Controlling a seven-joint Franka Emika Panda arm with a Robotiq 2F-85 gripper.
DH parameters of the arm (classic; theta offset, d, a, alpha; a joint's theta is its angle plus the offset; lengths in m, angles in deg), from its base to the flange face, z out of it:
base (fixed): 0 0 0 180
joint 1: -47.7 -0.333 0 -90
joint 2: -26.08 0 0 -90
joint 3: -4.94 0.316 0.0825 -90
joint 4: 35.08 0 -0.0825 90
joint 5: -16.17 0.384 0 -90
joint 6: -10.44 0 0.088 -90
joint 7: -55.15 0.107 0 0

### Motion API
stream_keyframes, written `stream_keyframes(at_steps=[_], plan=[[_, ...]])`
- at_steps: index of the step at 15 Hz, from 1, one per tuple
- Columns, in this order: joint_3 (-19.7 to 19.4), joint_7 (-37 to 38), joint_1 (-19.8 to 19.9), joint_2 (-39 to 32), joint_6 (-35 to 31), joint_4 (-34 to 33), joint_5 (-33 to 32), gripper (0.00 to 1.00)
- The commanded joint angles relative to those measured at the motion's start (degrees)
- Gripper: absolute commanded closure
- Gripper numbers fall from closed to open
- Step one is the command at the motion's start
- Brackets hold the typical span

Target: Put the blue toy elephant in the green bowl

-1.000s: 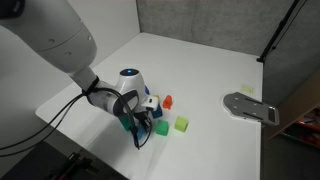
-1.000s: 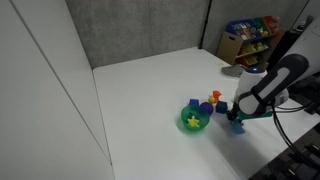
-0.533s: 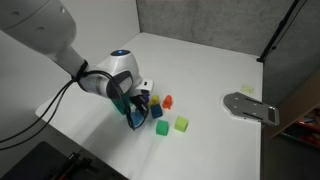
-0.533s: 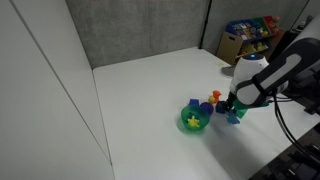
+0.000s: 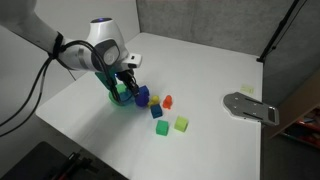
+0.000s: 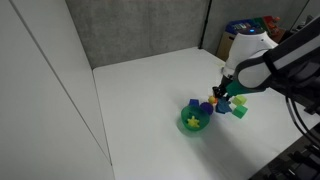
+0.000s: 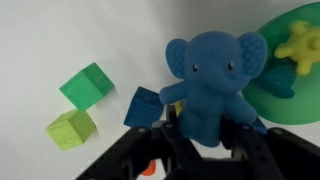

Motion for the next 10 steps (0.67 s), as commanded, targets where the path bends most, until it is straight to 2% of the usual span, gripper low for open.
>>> stream_keyframes(at_steps=[1,5,10], plan=[[5.27,2.54,1.8,1.13,2.86,-2.64,-0.57,0.84],[8.86,5.78,1.07,-2.48,2.33,-7.27,-1.08,0.84],[9.94,8.81,0.4,-9.46,2.94,-14.67,-1.33,0.84]])
